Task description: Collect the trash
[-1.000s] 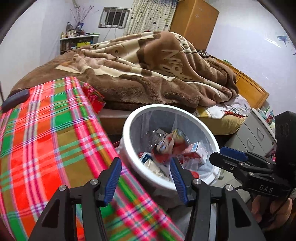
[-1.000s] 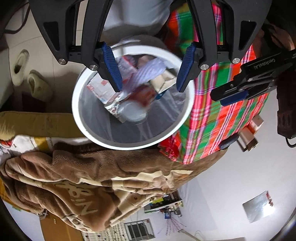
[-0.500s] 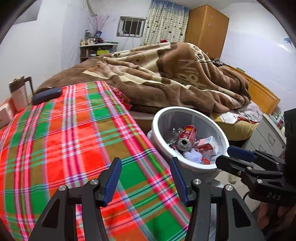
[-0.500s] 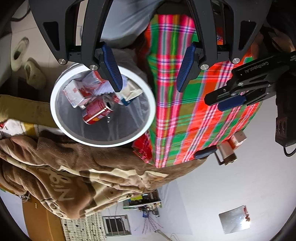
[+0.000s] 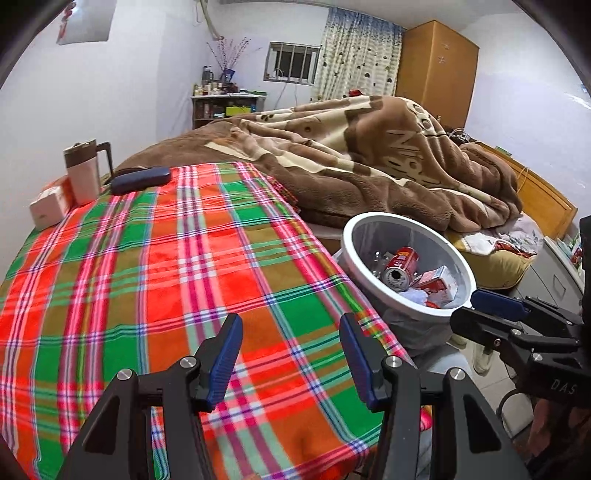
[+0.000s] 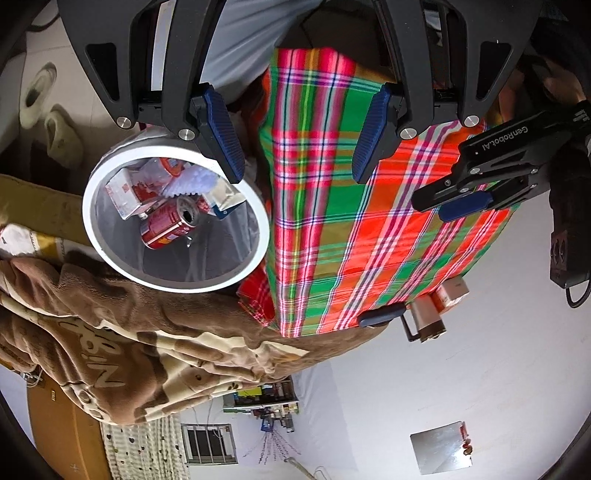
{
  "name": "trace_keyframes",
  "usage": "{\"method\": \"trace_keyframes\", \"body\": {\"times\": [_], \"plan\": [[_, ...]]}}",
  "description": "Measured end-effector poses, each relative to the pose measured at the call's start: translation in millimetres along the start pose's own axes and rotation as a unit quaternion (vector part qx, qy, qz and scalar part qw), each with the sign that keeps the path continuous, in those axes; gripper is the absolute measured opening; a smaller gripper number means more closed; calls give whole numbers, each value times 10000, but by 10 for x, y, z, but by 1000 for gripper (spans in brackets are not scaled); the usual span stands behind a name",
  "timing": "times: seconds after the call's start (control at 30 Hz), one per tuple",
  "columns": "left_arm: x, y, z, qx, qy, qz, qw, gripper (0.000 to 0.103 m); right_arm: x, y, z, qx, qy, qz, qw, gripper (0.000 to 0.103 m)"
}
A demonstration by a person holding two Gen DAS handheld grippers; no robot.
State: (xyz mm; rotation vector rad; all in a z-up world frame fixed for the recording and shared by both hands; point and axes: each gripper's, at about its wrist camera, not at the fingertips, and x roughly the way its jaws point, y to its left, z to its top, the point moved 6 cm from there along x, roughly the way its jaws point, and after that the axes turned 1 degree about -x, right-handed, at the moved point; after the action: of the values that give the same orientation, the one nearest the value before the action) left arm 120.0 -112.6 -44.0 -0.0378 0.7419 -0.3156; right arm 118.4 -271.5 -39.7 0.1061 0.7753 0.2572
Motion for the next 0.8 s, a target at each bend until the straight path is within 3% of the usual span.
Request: {"method": "trace_keyframes", "body": {"times": [0.8], "plan": [[-119,173,-131,-134,16,248,9996,54,-4,150,-12,-138,-2,94,9999,62]]}}
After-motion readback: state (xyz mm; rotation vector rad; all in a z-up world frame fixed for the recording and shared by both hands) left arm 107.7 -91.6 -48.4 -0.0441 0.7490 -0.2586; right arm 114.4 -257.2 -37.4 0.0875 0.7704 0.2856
